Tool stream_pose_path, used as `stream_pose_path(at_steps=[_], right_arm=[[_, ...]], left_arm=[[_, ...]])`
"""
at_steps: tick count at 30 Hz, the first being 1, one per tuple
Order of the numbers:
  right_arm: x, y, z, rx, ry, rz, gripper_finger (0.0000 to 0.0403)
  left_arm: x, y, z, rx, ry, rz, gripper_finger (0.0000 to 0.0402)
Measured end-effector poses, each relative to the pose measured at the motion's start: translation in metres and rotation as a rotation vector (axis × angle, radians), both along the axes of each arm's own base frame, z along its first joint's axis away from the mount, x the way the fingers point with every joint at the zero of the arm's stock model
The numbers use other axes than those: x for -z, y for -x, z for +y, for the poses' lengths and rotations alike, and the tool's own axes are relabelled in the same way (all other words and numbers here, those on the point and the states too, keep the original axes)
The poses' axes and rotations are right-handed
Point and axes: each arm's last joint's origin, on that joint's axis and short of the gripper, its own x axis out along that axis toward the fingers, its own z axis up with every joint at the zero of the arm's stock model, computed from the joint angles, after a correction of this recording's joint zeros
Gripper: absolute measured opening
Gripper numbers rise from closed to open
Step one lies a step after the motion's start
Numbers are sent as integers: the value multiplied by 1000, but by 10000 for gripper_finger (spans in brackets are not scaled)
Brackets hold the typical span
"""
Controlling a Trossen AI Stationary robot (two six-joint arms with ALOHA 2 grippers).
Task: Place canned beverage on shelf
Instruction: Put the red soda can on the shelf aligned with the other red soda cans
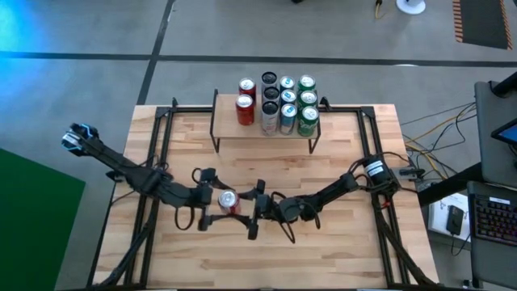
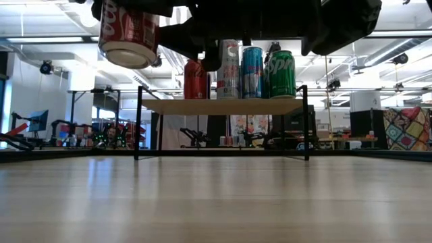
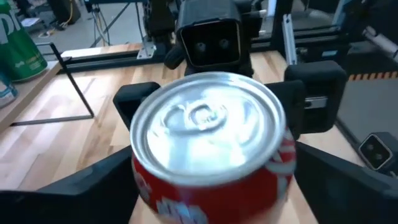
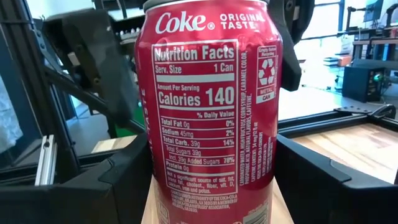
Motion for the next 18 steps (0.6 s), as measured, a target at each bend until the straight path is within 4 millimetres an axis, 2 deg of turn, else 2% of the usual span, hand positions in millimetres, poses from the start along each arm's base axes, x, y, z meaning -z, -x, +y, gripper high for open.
stream_pose_path(at_steps=[6,9,18], right_arm=[[0,0,1,-4,17,8,273],[0,1,3,-9,26,8,283],[-4,2,6,-65,-12,-28,364]], left_arm=[[-6,-7,-3,-8,-20,51,292],[-5,-7,-3,-5,-23,60,292],[-3,-5,-3,9,-26,75,293]])
